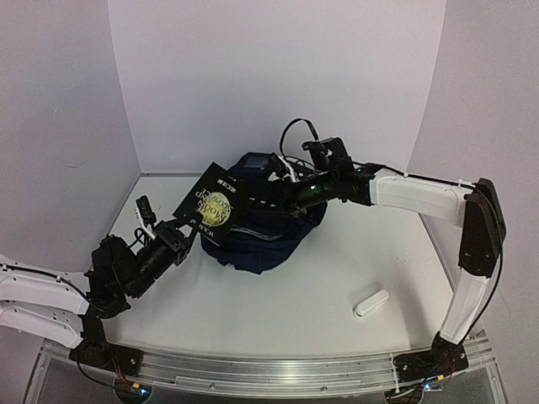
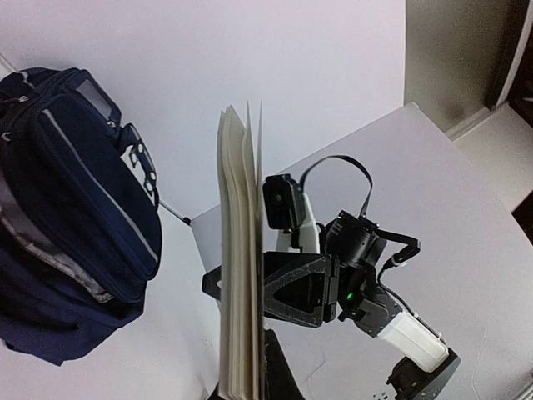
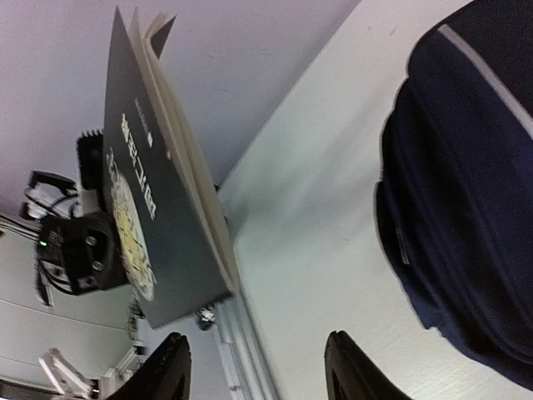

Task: Pack the student bag
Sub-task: Pick up the book from the center of the board, then place the book in the student bag.

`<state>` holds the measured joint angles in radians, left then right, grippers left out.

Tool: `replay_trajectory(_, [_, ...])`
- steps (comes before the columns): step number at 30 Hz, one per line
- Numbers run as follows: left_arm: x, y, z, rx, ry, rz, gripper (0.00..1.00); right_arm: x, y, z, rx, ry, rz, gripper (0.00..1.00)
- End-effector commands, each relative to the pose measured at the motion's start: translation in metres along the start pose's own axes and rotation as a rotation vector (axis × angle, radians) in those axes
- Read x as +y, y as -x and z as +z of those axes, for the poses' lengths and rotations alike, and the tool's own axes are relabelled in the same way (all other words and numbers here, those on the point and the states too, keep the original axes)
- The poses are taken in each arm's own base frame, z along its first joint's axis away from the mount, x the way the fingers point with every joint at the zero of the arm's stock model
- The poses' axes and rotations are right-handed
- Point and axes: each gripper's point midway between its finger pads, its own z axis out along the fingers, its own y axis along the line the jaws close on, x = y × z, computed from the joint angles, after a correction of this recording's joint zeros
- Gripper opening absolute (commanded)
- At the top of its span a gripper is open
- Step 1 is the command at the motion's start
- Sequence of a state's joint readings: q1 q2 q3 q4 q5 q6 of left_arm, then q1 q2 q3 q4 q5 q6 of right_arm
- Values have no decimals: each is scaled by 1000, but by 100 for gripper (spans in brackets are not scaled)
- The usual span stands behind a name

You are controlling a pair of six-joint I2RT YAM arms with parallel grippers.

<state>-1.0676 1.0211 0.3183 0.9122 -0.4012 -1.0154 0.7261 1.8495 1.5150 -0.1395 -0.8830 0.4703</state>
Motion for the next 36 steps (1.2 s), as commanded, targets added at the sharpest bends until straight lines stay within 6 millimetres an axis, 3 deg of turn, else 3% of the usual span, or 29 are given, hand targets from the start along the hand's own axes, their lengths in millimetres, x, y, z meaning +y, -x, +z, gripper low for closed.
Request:
replay_trajectory(1, [19, 10, -11, -46, 75, -38, 0, -42, 6, -16, 44, -331, -272, 63])
replay_trajectory(9, [34, 21, -26, -86, 138, -56, 0, -74, 4, 2, 200, -710, -695, 63])
replay_trajectory(17, [47, 27, -39, -114, 174, -95, 0, -95, 8, 40, 254, -894, -843, 65])
replay_trajectory(20, [50, 26, -43, -113, 178, -106, 0, -107, 18, 46, 232, -993, -867, 67])
replay_trajectory(26, [52, 23, -45, -99, 176, -108, 0, -122, 41, 42, 174, -1139, -916, 68])
replay_trajectory(30, [56, 22, -49, -91, 184, -110, 0, -128, 49, 36, 169, -1218, -959, 60])
replay_trajectory(36, [67, 19, -59, -68, 217, -124, 0, -115, 68, 22, 115, -1259, -989, 46])
